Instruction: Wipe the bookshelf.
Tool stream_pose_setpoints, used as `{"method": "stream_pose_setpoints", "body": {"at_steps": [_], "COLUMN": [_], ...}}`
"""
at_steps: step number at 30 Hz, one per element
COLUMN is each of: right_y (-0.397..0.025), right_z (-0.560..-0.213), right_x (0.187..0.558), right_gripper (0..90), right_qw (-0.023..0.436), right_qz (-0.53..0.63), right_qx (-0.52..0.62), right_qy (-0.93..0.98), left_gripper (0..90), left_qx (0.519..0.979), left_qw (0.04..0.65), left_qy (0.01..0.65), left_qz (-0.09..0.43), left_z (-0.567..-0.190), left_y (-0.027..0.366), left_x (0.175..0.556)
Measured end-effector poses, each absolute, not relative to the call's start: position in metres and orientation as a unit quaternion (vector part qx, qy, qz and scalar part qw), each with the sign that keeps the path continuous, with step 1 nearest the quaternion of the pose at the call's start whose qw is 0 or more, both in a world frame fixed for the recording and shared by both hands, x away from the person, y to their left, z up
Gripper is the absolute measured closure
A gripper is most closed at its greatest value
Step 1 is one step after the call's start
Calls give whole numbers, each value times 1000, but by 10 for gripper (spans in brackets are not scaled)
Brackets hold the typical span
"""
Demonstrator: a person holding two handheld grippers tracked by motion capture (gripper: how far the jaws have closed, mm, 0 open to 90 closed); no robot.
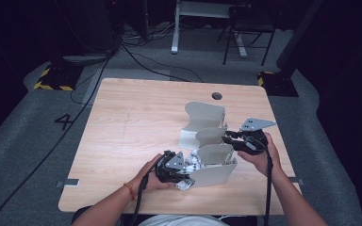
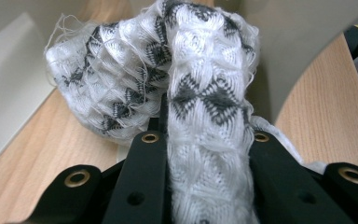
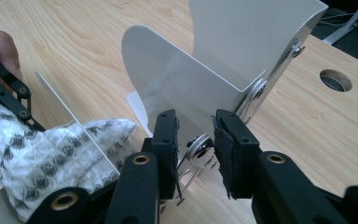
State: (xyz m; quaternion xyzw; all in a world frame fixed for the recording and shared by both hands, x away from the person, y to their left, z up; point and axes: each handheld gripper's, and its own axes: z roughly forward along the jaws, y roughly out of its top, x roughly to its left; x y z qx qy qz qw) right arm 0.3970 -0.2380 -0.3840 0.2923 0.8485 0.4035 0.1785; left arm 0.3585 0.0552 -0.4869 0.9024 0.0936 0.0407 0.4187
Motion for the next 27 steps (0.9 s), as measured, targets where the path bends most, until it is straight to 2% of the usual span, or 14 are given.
{"method": "stream_pose_setpoints", "body": {"at_steps": [4, 5, 7, 8, 11, 13, 14, 15, 21, 27], "right_y": [-246, -248, -250, -251, -252, -249, -249, -248, -248, -239], "right_z": [-383, -383, -382, -381, -383, -386, -388, -389, -389, -387], "right_x": [398, 398, 397, 397, 396, 395, 394, 395, 396, 404], "right_gripper": [708, 673, 534, 520, 537, 609, 673, 689, 738, 767], "right_qw": [180, 182, 201, 203, 193, 183, 175, 168, 170, 169], "right_qz": [415, 417, 413, 408, 400, 393, 398, 401, 415, 426], "right_qx": [299, 302, 317, 324, 339, 337, 337, 337, 351, 313], "right_qy": [841, 838, 830, 829, 829, 836, 835, 835, 822, 832], "left_gripper": [780, 780, 780, 781, 781, 781, 781, 781, 782, 784], "left_qx": [902, 902, 902, 903, 906, 910, 911, 912, 917, 920], "left_qw": [418, 418, 415, 413, 406, 398, 395, 393, 386, 379], "left_qy": [100, 102, 105, 105, 109, 108, 107, 106, 97, 93], "left_qz": [48, 50, 53, 54, 53, 50, 51, 49, 39, 33], "left_z": [-484, -484, -483, -483, -485, -486, -487, -488, -489, -489], "left_y": [60, 61, 64, 65, 67, 66, 66, 65, 59, 50], "left_x": [360, 360, 361, 361, 362, 360, 360, 360, 354, 344]}}
